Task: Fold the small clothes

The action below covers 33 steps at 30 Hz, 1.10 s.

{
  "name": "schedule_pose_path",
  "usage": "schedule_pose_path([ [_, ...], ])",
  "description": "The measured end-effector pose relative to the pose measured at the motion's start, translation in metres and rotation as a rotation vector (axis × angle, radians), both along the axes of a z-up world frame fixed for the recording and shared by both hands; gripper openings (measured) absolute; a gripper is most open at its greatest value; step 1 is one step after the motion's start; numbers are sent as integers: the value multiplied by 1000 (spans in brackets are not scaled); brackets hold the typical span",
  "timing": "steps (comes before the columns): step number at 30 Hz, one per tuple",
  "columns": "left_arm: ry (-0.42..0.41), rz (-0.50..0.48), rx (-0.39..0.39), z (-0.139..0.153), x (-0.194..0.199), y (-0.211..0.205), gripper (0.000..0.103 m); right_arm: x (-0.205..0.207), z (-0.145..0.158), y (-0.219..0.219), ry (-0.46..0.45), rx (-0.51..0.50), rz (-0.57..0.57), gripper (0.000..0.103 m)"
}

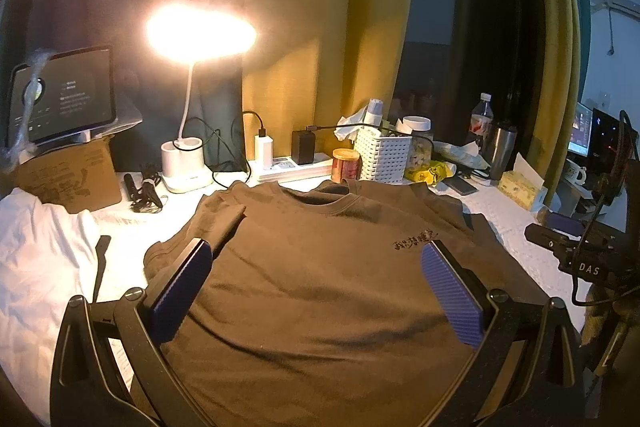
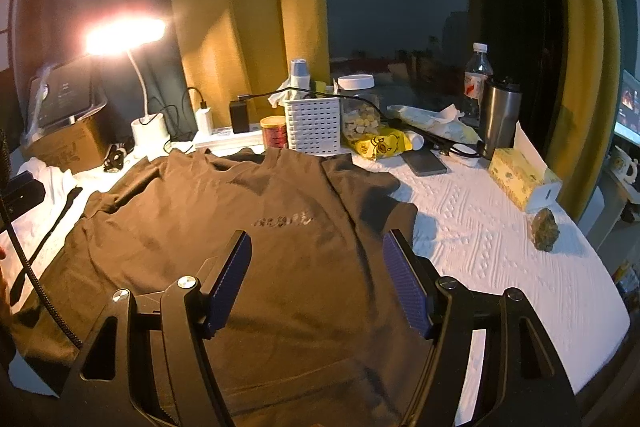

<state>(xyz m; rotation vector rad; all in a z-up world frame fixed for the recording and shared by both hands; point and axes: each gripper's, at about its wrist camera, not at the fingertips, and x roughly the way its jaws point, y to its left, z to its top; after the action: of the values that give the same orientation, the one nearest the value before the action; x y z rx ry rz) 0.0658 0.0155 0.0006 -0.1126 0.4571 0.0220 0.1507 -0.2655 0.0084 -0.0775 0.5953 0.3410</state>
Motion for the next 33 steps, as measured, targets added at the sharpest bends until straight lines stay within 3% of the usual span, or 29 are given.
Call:
schedule_pose_path([
  [17,77,-5,19,-4,65,-3,102,80,-8,-14,37,-20,-23,72],
  [33,140,2,30,-22,120,2,102,163,-39,-32,131,-40,-6,72],
])
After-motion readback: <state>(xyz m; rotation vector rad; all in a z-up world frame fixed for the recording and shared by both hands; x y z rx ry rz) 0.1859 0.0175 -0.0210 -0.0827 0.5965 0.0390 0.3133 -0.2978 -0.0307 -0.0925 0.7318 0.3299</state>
